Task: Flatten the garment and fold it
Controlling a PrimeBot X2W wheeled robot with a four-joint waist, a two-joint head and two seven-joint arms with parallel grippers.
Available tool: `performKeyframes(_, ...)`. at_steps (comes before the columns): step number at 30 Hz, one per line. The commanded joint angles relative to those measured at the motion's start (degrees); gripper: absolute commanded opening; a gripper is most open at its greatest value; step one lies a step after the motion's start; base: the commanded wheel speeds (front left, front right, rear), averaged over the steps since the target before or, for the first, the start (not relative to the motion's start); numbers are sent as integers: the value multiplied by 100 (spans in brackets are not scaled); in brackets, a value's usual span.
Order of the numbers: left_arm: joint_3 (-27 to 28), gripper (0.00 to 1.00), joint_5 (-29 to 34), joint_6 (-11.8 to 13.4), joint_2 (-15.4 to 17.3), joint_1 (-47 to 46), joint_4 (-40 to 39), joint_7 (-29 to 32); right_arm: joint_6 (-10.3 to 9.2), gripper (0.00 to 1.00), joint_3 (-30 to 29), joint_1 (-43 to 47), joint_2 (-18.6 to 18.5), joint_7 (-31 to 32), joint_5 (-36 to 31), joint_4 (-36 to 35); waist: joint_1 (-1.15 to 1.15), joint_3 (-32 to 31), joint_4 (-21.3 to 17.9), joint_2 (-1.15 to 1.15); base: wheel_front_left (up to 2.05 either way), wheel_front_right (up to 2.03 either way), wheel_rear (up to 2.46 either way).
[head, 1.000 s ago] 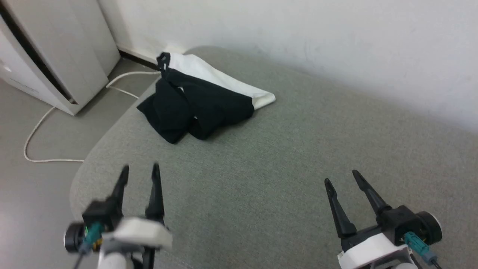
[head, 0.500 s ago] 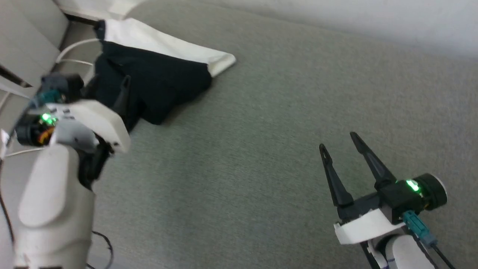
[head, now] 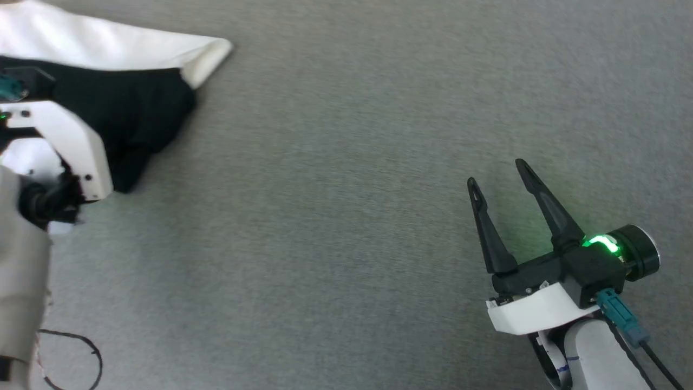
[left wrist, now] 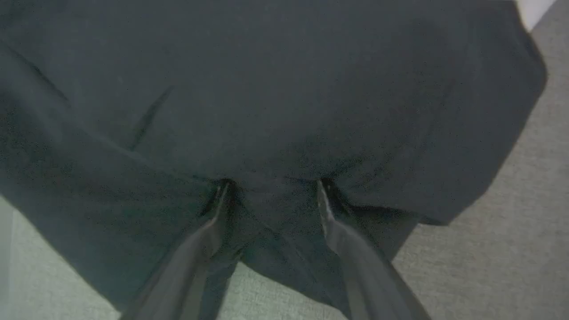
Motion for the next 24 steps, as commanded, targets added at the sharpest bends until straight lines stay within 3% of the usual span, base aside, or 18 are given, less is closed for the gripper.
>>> performKeyframes(1, -86, 100, -102, -36, 57, -41, 108, 106, -12, 100, -2, -82, 0, -26, 64, -29, -1, 353, -386, 0, 0, 0, 0)
performKeyframes(4, -260, 100, -424, -36, 137, 39, 272, 378, -12, 100, 8, -86, 0, -26, 103, -12, -1, 337, -435, 0, 0, 0, 0)
performKeyframes(5, -317, 27, -549, -36, 157, 85, 286, 447, -12, 100, 12, -81, 0, -26, 113, 0, -1, 315, -444, 0, 0, 0, 0)
performKeyframes(6, -368, 0, -666, -36, 184, 132, 281, 471, -12, 100, 11, -71, 0, -26, 121, 14, -1, 287, -447, 0, 0, 0, 0)
performKeyframes(10, -446, 0, -979, -37, 322, 246, 267, 192, -12, 100, 15, -54, 0, -26, 154, 93, -1, 104, -438, 0, 0, 0, 0)
performKeyframes(14, -397, 0, -1128, -37, 459, 214, 250, -456, -12, 100, 40, -19, 0, -26, 199, 192, -1, -240, -424, 0, 0, 0, 0)
performKeyframes(24, -208, 0, -717, -37, 844, -126, -354, -3331, -12, 100, 103, 306, 0, -26, 500, 466, -1, -1408, -547, 0, 0, 0, 0)
